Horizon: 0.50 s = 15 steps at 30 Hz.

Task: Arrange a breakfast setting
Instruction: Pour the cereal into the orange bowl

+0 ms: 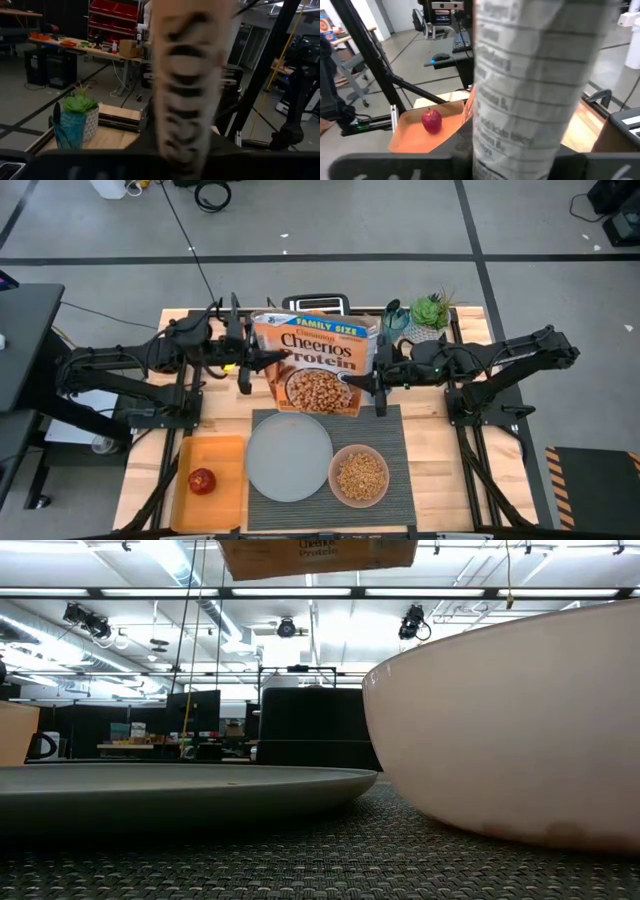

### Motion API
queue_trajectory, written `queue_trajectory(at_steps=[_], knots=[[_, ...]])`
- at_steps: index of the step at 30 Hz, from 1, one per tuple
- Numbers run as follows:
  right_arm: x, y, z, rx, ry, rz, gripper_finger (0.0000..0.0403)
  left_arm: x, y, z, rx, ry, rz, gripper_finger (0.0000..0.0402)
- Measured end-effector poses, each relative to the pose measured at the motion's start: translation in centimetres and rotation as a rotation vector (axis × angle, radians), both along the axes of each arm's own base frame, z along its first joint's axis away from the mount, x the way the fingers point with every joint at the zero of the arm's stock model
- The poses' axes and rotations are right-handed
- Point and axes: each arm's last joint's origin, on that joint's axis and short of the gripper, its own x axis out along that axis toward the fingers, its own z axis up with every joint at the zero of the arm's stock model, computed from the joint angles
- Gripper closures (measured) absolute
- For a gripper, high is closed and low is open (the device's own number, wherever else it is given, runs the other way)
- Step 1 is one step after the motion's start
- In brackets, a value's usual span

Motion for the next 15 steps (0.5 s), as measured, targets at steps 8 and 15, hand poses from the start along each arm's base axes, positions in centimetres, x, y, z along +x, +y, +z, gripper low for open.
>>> queue_trajectory(at_steps=[8,15], knots=[[-0.8,-0.8,-0.1,0.018,0.053,-0.059,0.0229,-0.9,0.7,-0.4,-0.036,0.064,0.040,0.0387],[-4.3,-2.2,2.4,0.000,-0.052,-0.189,0.0168,-5.0,1.6,0.1,-0.017,0.117,0.179,0.0394]])
